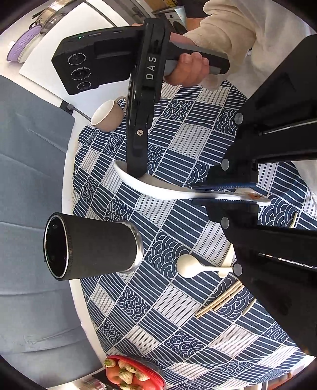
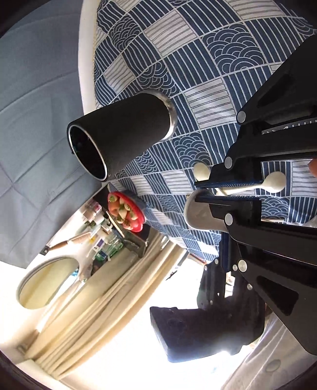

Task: Organize utensils
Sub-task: 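Lower the spoon into the black holder and open the right tool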

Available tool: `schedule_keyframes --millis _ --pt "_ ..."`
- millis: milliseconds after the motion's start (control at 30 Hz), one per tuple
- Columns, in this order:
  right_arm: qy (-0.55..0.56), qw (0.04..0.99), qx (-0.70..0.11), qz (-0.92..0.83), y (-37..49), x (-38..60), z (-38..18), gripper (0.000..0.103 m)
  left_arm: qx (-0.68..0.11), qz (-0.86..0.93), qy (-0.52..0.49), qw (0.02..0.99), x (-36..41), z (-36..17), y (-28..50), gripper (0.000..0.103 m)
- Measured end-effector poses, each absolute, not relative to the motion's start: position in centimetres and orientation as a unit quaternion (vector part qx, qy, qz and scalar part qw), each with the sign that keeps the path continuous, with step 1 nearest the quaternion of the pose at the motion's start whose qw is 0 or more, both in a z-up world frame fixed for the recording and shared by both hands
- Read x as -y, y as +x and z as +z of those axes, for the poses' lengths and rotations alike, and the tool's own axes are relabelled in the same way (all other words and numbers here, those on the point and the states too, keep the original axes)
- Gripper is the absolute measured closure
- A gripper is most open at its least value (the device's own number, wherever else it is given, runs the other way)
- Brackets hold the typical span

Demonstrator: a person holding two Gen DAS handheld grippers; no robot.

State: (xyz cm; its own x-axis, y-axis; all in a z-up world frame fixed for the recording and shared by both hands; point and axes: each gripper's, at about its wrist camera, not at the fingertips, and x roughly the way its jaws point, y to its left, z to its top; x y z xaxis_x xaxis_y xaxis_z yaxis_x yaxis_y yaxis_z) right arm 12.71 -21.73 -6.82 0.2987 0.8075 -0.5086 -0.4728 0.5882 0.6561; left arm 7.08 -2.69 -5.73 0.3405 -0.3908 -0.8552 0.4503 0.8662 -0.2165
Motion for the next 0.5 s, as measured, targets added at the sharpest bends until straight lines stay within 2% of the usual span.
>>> schedule_keyframes --millis 500 --pt "0.122 0.833 -0.342 0.418 14.8 21.4 1.7 0.097 -0.441 -0.258 0.068 0.857 3.1 -0.7 9.9 0.094"
